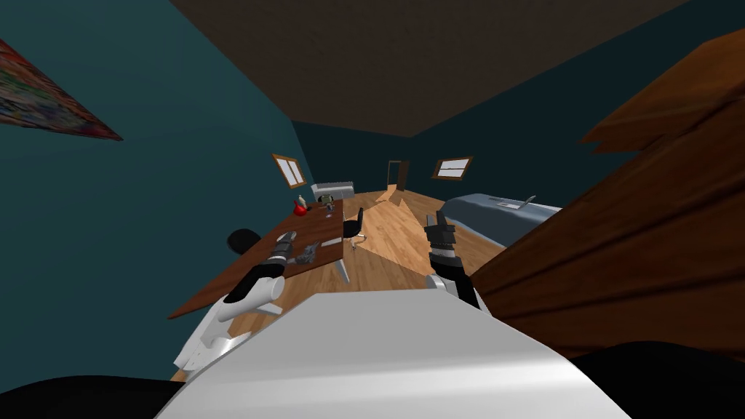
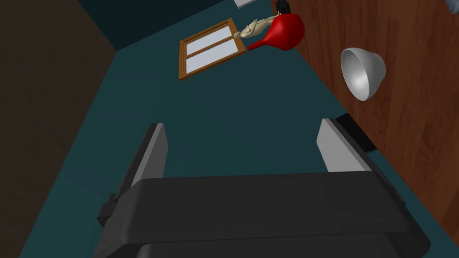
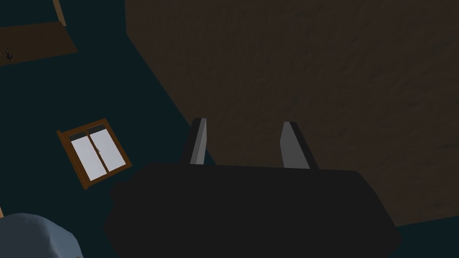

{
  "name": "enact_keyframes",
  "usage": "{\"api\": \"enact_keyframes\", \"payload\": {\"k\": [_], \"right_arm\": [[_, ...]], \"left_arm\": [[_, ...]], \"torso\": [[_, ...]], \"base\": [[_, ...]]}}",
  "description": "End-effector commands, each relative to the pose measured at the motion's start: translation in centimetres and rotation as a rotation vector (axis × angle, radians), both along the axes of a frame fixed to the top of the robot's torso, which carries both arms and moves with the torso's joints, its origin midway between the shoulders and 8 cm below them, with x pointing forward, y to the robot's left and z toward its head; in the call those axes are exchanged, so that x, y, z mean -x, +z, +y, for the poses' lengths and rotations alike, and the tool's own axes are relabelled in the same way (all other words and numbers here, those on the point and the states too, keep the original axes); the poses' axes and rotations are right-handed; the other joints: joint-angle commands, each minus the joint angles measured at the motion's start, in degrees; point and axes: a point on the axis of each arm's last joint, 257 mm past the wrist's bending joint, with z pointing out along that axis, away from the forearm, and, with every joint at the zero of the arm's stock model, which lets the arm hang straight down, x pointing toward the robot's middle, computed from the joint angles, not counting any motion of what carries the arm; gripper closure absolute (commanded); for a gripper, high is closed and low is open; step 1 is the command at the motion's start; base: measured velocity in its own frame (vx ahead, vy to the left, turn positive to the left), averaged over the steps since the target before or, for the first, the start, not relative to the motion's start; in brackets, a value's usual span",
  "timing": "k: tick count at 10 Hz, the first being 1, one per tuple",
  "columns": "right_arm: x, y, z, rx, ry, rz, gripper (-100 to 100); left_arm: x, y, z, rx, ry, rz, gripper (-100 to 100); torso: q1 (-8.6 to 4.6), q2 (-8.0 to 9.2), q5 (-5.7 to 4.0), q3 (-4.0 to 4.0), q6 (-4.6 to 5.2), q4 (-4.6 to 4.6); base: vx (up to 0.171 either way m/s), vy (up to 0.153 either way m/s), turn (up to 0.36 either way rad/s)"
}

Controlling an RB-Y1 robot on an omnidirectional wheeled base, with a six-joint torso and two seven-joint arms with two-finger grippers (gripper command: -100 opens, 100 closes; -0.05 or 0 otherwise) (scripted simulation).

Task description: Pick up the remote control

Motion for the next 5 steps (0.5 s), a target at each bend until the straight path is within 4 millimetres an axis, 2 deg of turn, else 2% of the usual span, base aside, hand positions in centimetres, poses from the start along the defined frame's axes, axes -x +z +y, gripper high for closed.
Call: {"api": "enact_keyframes", "payload": {"k": [1, 3, 4, 5], "right_arm": [[0.0, 0.0, 0.0, 0.0, 0.0, 0.0, 0], [0.0, 0.0, 0.0, 0.0, 0.0, 0.0, 0], [0.0, 0.0, 0.0, 0.0, 0.0, 0.0, 0], [0.0, 0.0, 0.0, 0.0, 0.0, 0.0, 0]], "left_arm": [[0.4, -2.2, 1.1, 0.037, 0.025, 0.057, -100], [0.6, -3.4, 1.2, 0.057, 0.033, 0.101, -100], [1.0, -5.4, 2.0, 0.091, 0.052, 0.151, -100], [1.2, -6.1, 2.0, 0.103, 0.056, 0.175, -100]], "torso": [[0.0, 0.0, 0.0, 0.0, 0.0, 0.0], [-0.02, -0.07, -0.01, -0.04, 0.0, -0.02], [0.1, 0.1, 0.02, 0.05, -0.01, 0.01], [0.09, 0.03, 0.03, 0.02, 0.0, 0.01]], "base": [[0.11, -0.067, 0.003], [0.073, -0.034, 0.002], [0.082, -0.027, 0.0], [0.088, -0.028, 0.006]]}}
